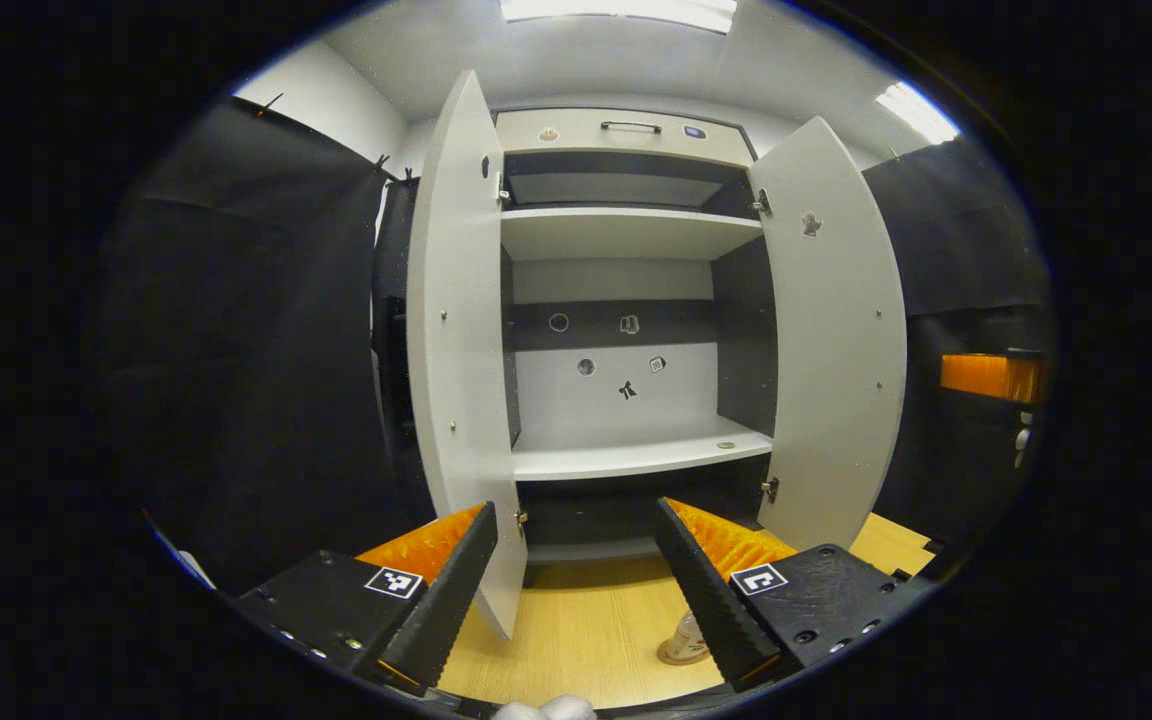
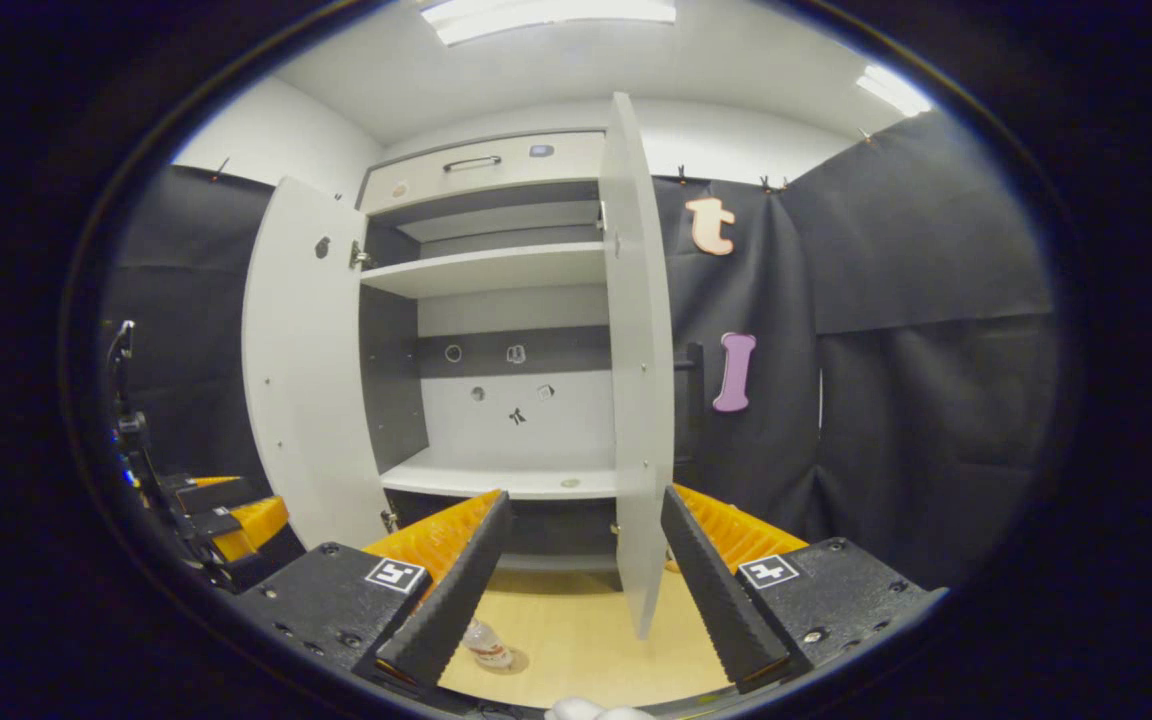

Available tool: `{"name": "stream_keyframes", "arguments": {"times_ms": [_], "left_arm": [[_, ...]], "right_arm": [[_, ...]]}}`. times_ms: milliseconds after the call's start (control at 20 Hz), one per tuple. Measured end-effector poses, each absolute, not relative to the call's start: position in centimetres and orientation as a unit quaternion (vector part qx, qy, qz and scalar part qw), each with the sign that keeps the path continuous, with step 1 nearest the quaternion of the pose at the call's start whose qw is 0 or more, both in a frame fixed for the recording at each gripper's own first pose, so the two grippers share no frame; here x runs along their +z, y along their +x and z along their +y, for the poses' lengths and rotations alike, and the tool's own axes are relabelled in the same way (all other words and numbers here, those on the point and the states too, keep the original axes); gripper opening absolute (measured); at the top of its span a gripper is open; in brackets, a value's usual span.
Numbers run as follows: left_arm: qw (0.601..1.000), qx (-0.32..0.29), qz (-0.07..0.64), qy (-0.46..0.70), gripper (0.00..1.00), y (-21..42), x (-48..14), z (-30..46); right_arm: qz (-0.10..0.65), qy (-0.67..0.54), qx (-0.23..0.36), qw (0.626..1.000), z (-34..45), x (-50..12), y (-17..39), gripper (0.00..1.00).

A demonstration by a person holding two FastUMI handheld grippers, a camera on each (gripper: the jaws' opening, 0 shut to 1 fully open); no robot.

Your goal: Grasp the bottle in the cabinet with the left hand and place it on the coaster, then close the right door with the right hand and the left door with the left hand.

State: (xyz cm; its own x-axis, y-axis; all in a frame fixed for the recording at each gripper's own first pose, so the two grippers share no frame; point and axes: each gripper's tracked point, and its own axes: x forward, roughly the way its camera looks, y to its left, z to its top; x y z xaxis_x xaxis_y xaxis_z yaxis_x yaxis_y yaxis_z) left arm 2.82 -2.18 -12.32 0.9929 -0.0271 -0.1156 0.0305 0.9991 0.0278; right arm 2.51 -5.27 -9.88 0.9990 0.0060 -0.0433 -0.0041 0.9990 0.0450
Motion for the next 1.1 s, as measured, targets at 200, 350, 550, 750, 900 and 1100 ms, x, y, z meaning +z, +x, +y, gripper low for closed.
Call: {"name": "stream_keyframes", "arguments": {"times_ms": [200,350,550,750,900,1100], "left_arm": [[0.998,-0.012,0.051,0.020,0.96,1.4,-11.6,-1.6],[0.998,-0.014,0.054,0.005,0.96,1.4,-11.5,-2.5],[0.998,-0.001,0.057,0.005,0.96,1.4,-11.0,-3.2],[0.998,0.023,0.065,0.010,0.95,1.4,-10.5,-3.9],[0.997,0.041,0.062,0.011,0.96,1.6,-9.8,-4.4],[0.996,0.059,0.065,-0.004,0.96,1.9,-9.4,-5.3]], "right_arm": [[0.034,0.048,-0.026,0.998,-8.5,-10.7,2.9,0.96],[0.032,0.055,-0.061,0.996,-13.2,-9.9,4.3,0.99],[0.024,0.060,-0.094,0.994,-20.0,-8.3,7.6,0.99],[0.019,0.046,-0.082,0.995,-22.8,-6.4,12.4,0.99],[0.010,0.026,-0.059,0.998,-22.4,-4.8,15.6,0.96],[0.009,0.006,-0.021,1.000,-21.5,-4.1,17.2,0.96]]}}
